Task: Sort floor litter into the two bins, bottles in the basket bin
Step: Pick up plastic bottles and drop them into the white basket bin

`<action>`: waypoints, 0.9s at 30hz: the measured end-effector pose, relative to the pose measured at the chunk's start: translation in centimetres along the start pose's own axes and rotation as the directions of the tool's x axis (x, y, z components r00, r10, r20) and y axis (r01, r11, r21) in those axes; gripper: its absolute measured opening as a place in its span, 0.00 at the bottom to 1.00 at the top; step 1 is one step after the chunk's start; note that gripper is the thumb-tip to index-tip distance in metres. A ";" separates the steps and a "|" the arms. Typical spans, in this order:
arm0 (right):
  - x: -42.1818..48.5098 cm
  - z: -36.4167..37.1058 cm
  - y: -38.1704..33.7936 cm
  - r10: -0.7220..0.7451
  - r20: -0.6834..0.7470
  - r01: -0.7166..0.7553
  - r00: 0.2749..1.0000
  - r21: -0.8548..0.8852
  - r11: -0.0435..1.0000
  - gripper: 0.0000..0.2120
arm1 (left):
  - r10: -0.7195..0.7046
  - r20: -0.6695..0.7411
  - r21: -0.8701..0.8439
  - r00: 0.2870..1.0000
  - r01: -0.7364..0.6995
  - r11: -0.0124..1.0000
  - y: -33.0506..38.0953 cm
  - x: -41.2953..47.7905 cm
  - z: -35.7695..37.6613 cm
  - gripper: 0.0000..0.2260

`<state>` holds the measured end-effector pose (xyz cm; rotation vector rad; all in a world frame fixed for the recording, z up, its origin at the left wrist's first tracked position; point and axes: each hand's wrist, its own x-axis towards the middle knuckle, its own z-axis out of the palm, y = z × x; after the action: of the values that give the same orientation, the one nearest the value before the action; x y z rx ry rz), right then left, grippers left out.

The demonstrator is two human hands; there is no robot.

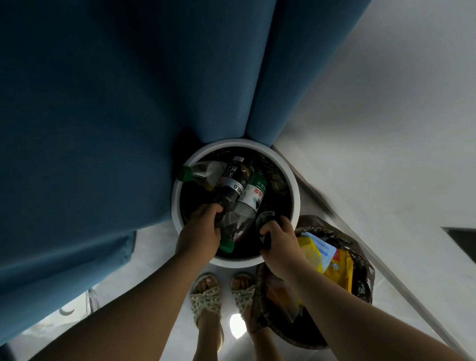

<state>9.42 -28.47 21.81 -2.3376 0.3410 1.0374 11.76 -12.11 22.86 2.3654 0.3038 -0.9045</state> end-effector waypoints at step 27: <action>-20.4 -4.2 -16.7 -0.404 0.327 0.510 0.854 -0.378 0.772 0.28 | -0.370 -0.362 -0.136 0.855 0.345 0.929 -2.1 -24.9 -9.8 0.19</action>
<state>5.56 -17.18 45.72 -2.4631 -0.6147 1.2018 -2.33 -4.72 44.49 2.4538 0.9447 -0.5635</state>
